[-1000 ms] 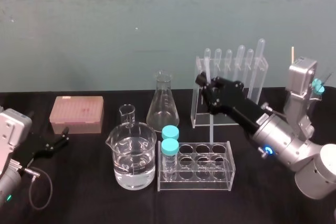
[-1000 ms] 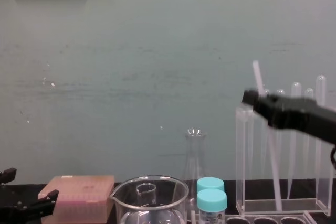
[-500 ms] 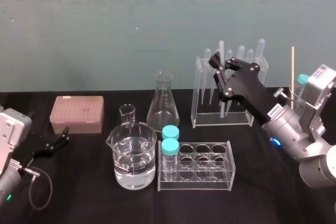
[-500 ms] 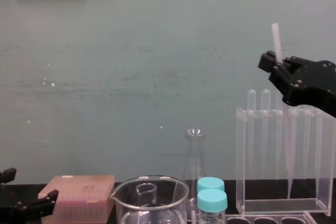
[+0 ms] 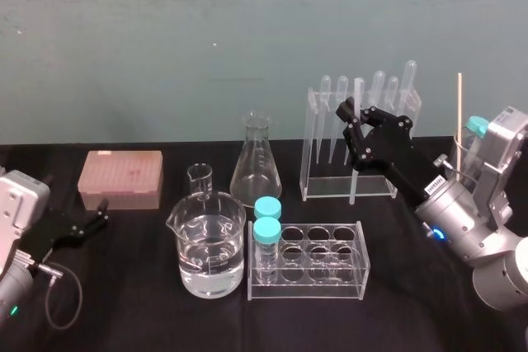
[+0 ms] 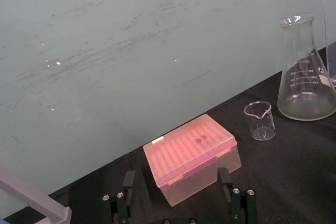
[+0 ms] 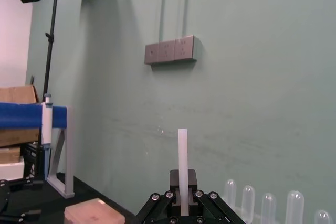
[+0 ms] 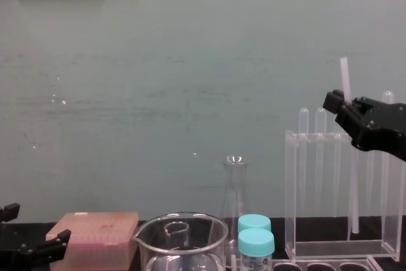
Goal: Pick up the stirring rod with one hand, then place it down.
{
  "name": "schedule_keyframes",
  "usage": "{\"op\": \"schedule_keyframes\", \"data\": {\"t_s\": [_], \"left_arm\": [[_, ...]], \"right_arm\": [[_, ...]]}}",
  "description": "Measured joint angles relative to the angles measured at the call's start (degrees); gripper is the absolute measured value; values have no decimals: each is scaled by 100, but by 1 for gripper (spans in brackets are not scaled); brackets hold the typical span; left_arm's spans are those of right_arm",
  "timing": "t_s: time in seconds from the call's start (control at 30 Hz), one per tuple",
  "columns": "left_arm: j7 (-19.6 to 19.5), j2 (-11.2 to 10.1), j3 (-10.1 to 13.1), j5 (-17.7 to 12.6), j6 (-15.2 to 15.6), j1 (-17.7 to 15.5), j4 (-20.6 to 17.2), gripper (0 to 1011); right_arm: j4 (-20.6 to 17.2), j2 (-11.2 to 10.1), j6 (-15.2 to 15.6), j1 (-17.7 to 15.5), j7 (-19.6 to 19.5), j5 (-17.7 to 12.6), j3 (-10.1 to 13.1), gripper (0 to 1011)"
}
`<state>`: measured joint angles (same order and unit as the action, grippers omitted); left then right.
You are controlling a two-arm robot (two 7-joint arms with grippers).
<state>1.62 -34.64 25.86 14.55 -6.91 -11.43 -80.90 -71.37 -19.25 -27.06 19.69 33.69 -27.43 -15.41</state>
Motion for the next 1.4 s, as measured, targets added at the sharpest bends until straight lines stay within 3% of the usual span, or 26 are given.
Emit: {"op": "schedule_keyframes", "data": {"t_s": [1.4], "left_arm": [[0, 0, 0, 0, 0, 0, 0, 1000]], "right_arm": [[4, -15, -72, 3, 8, -16, -16, 66]]}}
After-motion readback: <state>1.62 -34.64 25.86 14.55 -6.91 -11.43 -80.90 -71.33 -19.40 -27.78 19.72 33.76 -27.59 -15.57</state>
